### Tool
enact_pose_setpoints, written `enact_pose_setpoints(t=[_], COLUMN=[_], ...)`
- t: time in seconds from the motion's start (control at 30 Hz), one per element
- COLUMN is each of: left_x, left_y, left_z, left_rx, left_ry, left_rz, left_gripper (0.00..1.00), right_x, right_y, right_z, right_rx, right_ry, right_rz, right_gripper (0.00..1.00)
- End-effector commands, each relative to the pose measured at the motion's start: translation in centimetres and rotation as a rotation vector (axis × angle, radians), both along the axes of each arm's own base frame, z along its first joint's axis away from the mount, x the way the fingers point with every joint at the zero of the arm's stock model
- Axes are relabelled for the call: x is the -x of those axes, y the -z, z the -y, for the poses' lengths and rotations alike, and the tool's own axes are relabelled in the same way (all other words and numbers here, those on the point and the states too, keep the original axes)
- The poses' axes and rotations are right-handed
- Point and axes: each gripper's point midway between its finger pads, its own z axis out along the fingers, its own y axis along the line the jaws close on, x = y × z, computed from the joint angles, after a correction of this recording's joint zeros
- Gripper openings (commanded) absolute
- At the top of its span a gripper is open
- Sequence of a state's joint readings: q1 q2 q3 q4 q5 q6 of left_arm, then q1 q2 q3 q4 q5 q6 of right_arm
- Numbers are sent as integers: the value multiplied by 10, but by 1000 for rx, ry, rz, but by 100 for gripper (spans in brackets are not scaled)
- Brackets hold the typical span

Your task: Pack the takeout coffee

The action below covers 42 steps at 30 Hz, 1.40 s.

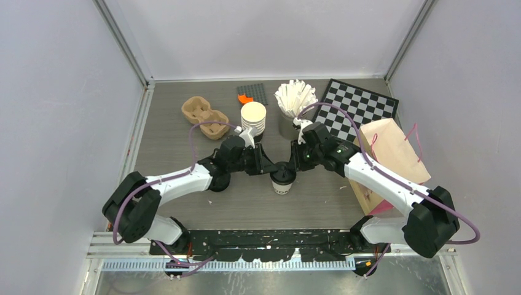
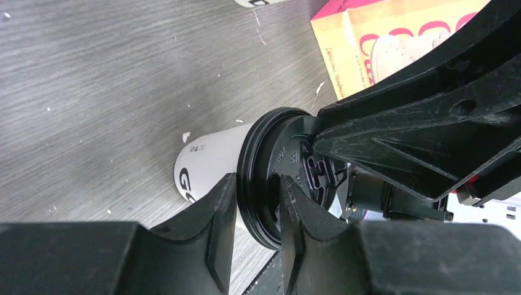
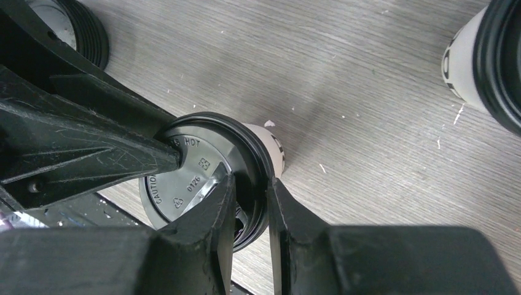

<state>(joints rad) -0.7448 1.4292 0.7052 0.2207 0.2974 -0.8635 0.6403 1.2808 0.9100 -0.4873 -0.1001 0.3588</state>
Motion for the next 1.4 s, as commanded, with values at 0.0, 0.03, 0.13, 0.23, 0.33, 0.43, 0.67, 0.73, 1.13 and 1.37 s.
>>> enact_pose_setpoints(t=[0.0,0.03,0.13,0.23,0.33,0.43,0.67,0.73,1.13,1.37], left_x=[45,43,38,35,31,23,14,17,57,65], left_y=[53,41,5,-23,-41,-54,-89,-98,-100,-80], left_z=[-29,-24,-11,-3,-2,-7,-52,-77,-168,-180], left_rx=[-208,-179,-103,-60,-65,-103,-236,-288,-435,-409], left_ry=[63,69,98,119,124,98,-55,-121,-230,-246], left_rz=[-157,-140,-92,-56,-22,15,110,149,259,307], left_gripper=[29,29,31,37,50,59,77,97,100,100], right_x=[29,26,19,14,10,1,7,0,6,16], right_y=[16,5,-20,-36,-51,-66,-96,-105,-128,-118], right_z=[0,-2,-6,-6,-1,10,7,16,21,9], right_rx=[24,9,-2,10,34,86,41,68,-20,-73], right_ry=[-41,-44,-60,-69,-85,-61,-105,-66,0,-58], right_rz=[-140,-120,-80,-51,-8,53,103,153,209,210], right_gripper=[29,30,33,38,58,76,89,90,91,91])
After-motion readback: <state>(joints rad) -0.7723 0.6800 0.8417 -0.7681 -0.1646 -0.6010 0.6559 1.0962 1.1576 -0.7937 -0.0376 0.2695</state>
